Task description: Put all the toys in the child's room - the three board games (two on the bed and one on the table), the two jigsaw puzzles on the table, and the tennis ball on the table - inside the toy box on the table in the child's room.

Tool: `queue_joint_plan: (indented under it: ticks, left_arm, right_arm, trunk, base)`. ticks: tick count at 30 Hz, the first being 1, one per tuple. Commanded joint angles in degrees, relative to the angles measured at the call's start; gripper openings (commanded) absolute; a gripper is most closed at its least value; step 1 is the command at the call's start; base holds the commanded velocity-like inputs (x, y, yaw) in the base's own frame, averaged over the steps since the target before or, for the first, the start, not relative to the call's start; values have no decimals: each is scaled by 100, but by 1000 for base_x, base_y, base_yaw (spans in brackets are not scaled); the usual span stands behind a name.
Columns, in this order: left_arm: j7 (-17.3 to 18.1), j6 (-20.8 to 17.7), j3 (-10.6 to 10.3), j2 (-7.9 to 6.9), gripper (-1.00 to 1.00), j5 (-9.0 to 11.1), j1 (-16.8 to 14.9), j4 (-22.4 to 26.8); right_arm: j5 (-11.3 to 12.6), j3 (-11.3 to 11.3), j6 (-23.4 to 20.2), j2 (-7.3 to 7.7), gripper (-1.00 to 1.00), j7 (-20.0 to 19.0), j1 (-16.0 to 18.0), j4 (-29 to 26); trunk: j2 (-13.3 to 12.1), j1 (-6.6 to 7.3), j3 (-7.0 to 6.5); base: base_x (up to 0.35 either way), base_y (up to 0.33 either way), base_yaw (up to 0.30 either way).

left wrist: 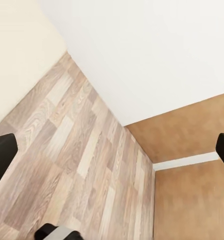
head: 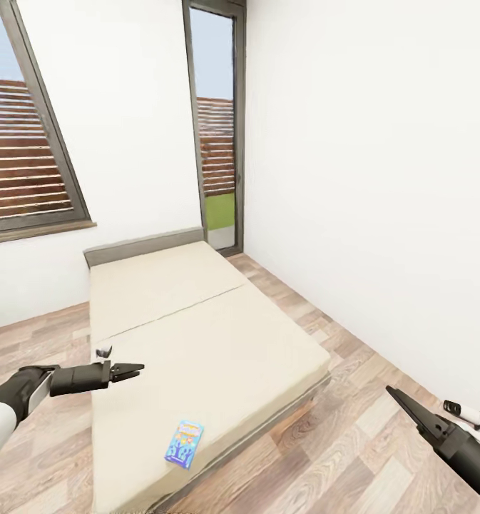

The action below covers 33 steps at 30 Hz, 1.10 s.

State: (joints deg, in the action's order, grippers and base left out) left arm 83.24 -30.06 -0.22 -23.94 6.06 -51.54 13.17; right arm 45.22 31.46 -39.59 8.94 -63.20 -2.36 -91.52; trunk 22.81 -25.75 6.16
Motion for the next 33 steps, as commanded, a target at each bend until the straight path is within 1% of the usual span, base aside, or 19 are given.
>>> queue_joint_plan:
  ticks: [1, 4, 9, 11, 17, 24, 29, 33]
  left_arm:
    - [16, -59, -5, 3, 100, 9, -6, -1]
    - [21, -55, -5, 13, 100, 9, -3, -1]
    - [26, -52, -5, 38, 100, 11, 2, 0]
    - [38, -17, -5, 41, 100, 12, 3, -3]
    - [90, 89, 6, 35, 100, 26, 3, -2]
    - [95, 111, 20, 6, 100, 39, 14, -8]
    - [97, 115, 34, -3, 100, 45, 83, -12]
    - [96, 122, 35, 12, 100, 50, 105, -7]
  right_arm:
    - [31, 1, -40, 2, 100, 7, -1, -4]
    - [-34, -1, -44, 2, 100, 6, -1, -5]
    - [-228, -7, -59, -4, 100, 6, -1, -6]
    - [-256, -7, -64, -5, 100, 7, -1, -6]
    - [-271, -8, -79, -3, 100, 7, -1, -1]
    - [-274, -12, -91, -2, 100, 17, -1, 2]
    - [-280, -26, -92, -6, 100, 35, -1, 3]
    - [-332, -38, -92, -8, 100, 151, -1, 5]
  trunk:
    - [11, -4, 9]
    - [11, -4, 2]
    - [11, -4, -10]
    - [11, -4, -15]
    - [11, -4, -29]
    - [11, -4, -46]
    - [11, -4, -58]
    - [11, -4, -68]
  base:
    - [1, 0, 276]
    - [1, 0, 276]
    - [0, 0, 276]
    - [0, 0, 276]
    - [0, 0, 276]
    - [0, 0, 276]
    - [0, 0, 276]
    - [0, 0, 276]
